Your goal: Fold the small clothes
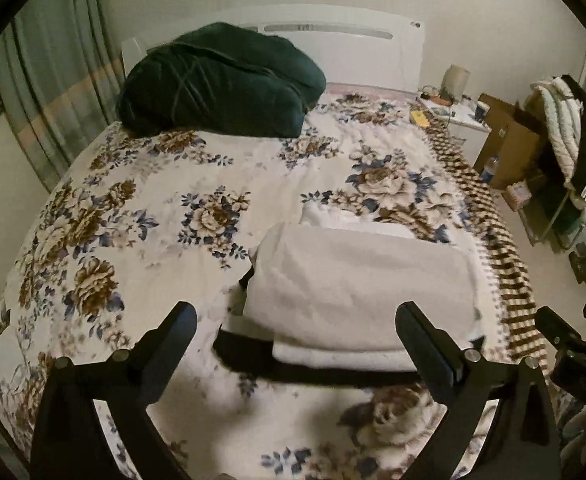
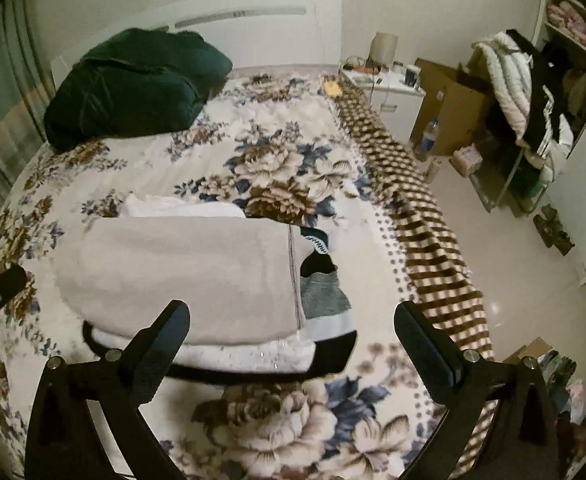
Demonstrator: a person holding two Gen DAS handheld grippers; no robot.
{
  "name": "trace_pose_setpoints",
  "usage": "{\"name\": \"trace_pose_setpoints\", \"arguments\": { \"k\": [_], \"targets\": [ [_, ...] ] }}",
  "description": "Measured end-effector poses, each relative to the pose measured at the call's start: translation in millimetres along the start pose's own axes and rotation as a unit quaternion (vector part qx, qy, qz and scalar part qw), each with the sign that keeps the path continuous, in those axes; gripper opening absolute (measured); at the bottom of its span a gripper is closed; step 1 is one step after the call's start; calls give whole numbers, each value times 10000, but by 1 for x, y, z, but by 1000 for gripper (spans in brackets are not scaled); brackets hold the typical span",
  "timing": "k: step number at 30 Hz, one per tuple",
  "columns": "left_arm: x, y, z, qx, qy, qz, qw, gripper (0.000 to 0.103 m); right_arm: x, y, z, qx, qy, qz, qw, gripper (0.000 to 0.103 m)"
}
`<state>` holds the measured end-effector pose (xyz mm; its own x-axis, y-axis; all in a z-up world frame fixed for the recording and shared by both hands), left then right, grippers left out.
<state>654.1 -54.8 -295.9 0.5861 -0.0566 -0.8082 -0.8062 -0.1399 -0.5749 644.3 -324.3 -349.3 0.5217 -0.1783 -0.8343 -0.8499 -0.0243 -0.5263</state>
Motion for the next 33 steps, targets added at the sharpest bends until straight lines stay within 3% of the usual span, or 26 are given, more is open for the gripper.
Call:
{"name": "trace_pose_setpoints", "arguments": {
  "k": [8,19,26,33],
  "targets": [
    [-101,8,2,32,120,-302,9995,102,-131,16,-5,144,41,-352,9993,103],
    [-221,33,7,170,193,-681,9973,102,-313,49,9,-114,174,-1024,9945,103],
    [-270,46,12,124,181,-877,9959,102,-398,65,9,-130,204,-1345,9906,103],
    [-287,54,18,111,122,-922,9956,102,-438,77,13,-140,89,-1402,9900,103]
  ]
}}
Point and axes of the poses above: each gripper's, at about its wrist camera, not at the fingertips, and x roughly the way its jaws point, z to its left, y to its underside, the point moved 8 cm from there along x, roughly the way its jaws point, and after that the axes turned 10 degrees about -x, right-handed, at the moved point
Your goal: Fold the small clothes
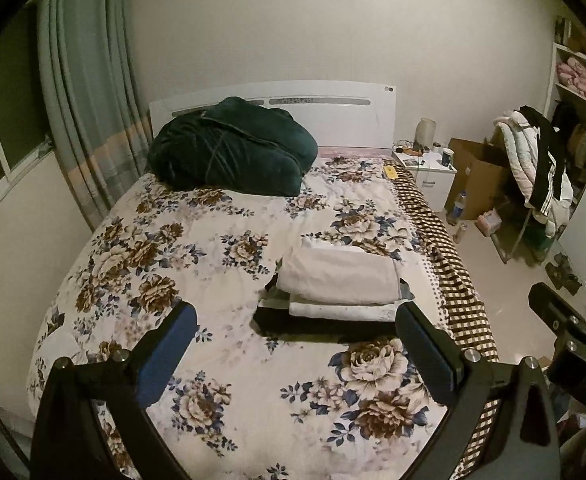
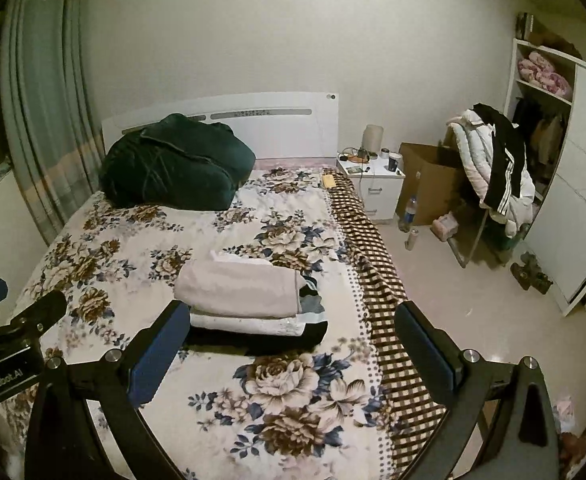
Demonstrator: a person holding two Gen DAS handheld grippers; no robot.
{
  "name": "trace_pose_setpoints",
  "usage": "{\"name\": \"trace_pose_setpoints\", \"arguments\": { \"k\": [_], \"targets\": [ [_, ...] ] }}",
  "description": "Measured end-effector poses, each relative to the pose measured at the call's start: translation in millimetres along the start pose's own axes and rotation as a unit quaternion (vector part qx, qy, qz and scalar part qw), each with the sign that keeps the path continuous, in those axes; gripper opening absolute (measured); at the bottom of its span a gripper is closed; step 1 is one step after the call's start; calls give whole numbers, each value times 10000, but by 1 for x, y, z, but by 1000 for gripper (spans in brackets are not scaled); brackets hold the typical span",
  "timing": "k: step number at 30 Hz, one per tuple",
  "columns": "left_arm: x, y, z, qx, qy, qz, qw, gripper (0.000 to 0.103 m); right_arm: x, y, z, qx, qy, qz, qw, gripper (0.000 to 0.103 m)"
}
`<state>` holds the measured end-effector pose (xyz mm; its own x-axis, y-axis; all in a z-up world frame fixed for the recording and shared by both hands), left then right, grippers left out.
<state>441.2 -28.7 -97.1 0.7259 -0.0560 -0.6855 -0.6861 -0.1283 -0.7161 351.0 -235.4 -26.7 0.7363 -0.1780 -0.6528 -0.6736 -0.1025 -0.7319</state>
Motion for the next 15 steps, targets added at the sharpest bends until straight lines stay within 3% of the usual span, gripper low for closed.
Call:
{"name": "trace_pose_setpoints", "arguments": {
  "k": [15],
  "targets": [
    [-23,6,-1,-37,-86,-147,9998,103,-3,6,-1,-62,-34,50,10000,103]
  ]
}}
Point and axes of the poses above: each gripper's, at about its wrist camera, not at the fingertips, and x roughly the way its jaws point, z to its left, y to its underside, the point moved 8 cm from there along x, roughly the way its jaws point, and after that the axes turned 10 degrees about -x, right-handed, at the moved point
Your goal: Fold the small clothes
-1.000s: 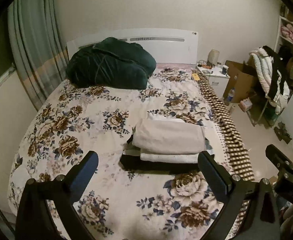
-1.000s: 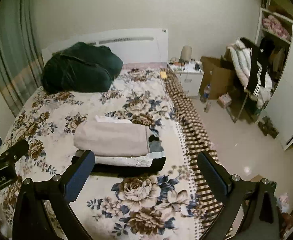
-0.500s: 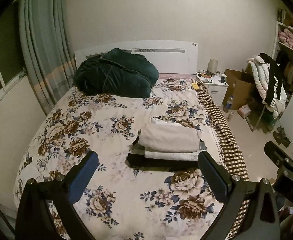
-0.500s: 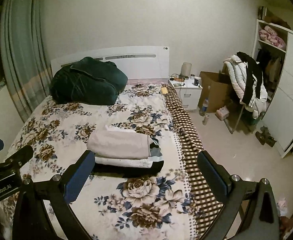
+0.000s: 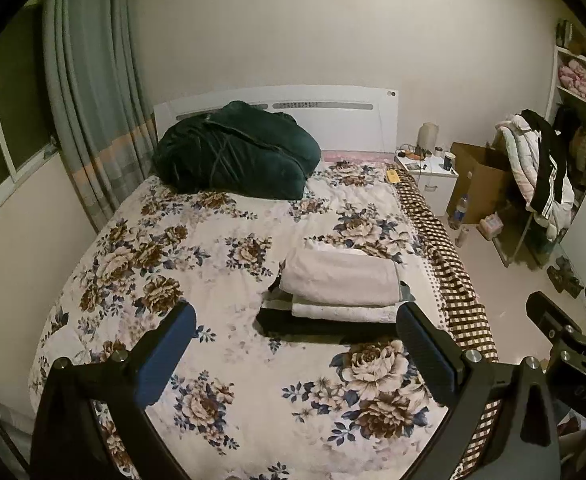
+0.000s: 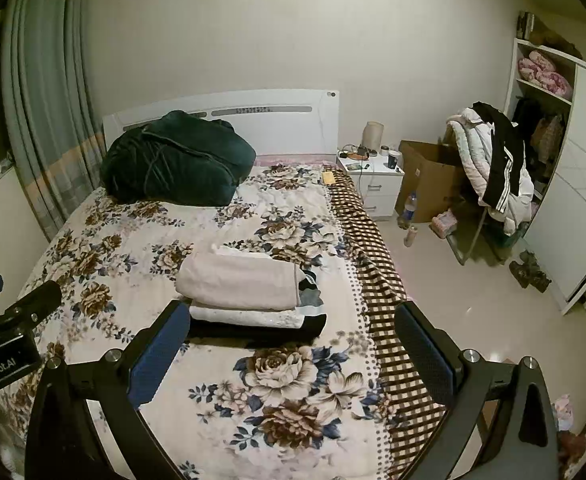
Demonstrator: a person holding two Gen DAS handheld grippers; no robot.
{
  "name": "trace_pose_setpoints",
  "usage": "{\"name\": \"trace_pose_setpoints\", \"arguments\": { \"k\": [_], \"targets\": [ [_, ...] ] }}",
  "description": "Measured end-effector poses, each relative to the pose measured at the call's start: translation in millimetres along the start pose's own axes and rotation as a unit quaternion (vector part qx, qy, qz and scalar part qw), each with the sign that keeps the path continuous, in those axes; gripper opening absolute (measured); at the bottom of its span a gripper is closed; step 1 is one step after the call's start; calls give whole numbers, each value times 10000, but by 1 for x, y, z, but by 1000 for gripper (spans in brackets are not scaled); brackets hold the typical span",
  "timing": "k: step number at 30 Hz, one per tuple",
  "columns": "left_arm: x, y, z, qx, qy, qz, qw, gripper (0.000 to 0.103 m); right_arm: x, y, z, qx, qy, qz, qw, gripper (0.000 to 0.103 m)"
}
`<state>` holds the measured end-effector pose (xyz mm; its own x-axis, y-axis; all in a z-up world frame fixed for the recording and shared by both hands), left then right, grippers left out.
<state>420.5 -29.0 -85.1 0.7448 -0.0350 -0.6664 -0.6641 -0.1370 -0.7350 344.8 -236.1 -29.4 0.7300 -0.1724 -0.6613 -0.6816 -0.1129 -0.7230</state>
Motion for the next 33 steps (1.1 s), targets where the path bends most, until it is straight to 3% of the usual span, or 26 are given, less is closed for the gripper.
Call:
{"name": "trace_pose_setpoints", "arguments": {
  "k": [33],
  "targets": [
    [-23,3,12,-53,-88,-59,9999,102,-12,-14,6,-10,-133,-35,9999,103]
  ]
}}
Point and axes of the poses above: each gripper's, at about its wrist camera, not at the fingertips, and x roughly the way its jaws point, z to its left, y to its underside, the point moved 8 cm from there along x, roughly the way its jaws point, and after that the axes turned 10 degrees about -x, right-handed, at the moved point
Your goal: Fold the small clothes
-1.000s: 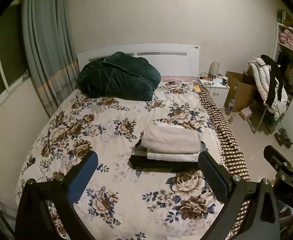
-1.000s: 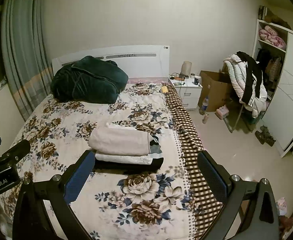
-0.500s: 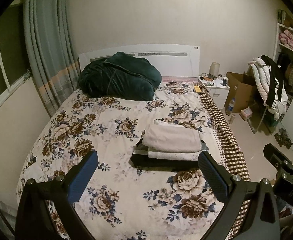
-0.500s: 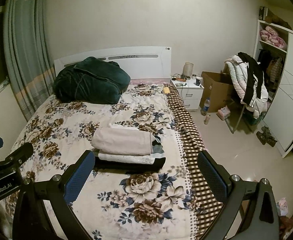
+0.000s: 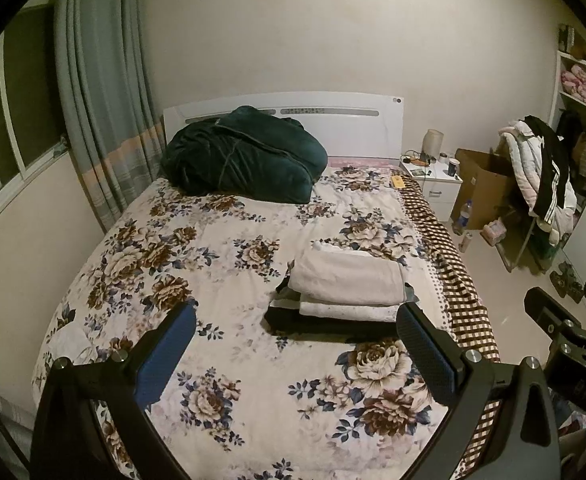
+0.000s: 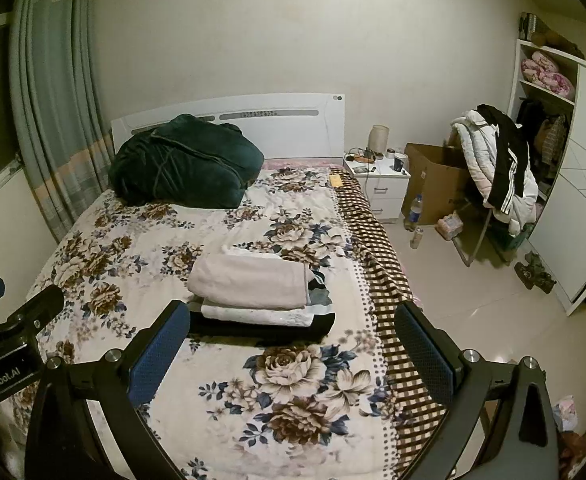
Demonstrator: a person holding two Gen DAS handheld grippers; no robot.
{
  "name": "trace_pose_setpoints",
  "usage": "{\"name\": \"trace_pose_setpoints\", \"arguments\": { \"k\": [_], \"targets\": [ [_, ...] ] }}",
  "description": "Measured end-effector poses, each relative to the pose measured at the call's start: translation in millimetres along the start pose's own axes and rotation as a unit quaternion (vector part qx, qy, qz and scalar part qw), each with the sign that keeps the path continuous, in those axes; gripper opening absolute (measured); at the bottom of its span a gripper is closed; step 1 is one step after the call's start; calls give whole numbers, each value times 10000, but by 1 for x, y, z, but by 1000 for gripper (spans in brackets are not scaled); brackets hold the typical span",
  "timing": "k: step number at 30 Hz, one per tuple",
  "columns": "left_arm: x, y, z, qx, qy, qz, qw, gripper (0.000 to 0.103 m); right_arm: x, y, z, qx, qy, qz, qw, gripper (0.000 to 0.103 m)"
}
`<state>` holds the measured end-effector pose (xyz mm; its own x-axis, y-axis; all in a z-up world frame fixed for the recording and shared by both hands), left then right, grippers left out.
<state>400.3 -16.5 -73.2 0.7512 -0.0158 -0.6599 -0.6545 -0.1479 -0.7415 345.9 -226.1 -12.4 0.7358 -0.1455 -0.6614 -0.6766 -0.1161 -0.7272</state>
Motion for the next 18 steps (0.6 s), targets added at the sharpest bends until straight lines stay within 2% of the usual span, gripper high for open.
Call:
{"name": "trace_pose_setpoints", "arguments": {
  "k": [8,18],
  "targets": [
    [-4,2,4,-38,-75,6,10000,102,-4,-1,13,3,-45,23,10000,103],
    [-7,5,5,-74,-110,-18,9999,102,-4,2,12,15,-35,6,10000,103]
  ]
}}
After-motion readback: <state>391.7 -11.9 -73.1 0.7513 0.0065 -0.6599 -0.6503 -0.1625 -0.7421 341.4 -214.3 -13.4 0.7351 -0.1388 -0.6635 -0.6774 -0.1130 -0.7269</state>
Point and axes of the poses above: each gripper's, at about its wrist camera, not at the fingertips, and x roughly the way its jaws point, z to its left, y to its underside, the point moved 8 cm from there along x, roughly the way its jaws point, and after that the axes turned 10 degrees about -x, right-handed, at the moved point
